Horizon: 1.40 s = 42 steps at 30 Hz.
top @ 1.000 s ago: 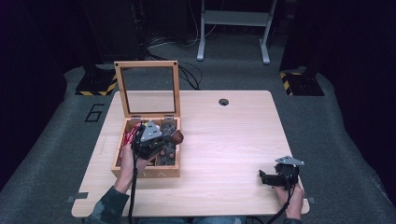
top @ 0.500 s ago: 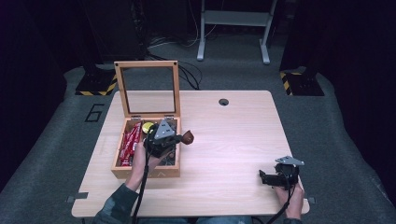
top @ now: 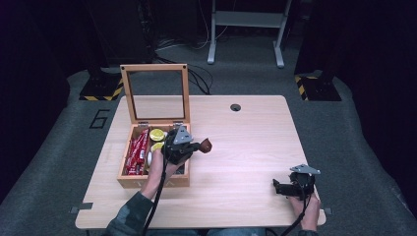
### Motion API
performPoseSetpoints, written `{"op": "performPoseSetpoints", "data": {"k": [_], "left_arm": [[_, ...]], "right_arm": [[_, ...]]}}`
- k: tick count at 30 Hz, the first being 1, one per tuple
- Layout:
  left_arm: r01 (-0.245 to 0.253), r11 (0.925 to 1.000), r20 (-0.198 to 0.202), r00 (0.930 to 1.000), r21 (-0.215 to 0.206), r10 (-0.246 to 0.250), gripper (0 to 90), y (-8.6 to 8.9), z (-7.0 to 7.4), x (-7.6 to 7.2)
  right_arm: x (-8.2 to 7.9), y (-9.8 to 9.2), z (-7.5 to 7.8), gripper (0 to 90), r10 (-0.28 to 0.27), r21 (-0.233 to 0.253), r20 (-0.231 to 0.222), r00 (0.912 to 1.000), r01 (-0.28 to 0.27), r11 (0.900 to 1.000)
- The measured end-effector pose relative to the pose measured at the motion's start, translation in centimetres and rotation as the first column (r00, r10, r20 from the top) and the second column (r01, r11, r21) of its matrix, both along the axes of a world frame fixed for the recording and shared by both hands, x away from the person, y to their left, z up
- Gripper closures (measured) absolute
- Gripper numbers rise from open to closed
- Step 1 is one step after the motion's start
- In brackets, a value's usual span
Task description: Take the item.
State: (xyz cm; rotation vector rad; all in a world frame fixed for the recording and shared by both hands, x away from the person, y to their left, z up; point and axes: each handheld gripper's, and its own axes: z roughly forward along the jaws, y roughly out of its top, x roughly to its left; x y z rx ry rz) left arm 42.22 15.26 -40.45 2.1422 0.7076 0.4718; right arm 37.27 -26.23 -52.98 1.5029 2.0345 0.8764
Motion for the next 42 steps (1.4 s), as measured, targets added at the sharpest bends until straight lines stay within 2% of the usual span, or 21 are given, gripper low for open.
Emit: {"op": "performPoseSetpoints", "data": {"k": [9,16,25,29,42], "left_arm": [[0.015,0.9992,-0.031,0.9994,0.036,-0.014,90.0,-2.1,-0.9,0.8],[0.024,0.9978,-0.041,0.9989,0.061,-0.022,90.0,-3.8,-1.7,1.0],[0.034,0.9956,-0.071,0.9971,0.088,-0.028,90.0,-5.3,-2.5,1.6],[0.041,0.9917,-0.074,0.9968,0.122,-0.032,90.0,-6.2,-2.8,1.8],[0.066,0.9816,-0.125,0.9912,0.179,-0.043,90.0,-8.6,-4.6,2.6]], "right_arm": [[0.0,0.0,0.0,0.6,0.0,0.0,0.0,1.0,0.0,1.0],[0.0,0.0,0.0,0.6,0.001,-0.001,0.001,1.0,-0.001,1.0],[0.0,0.0,0.0,0.7,0.002,-0.002,0.001,1.0,-0.002,1.0],[0.0,0.0,0.0,0.7,-0.002,-0.002,0.002,1.0,0.002,1.0],[0.0,0.0,0.0,1.0,-0.001,-0.001,0.004,1.0,0.001,1.0]]}}
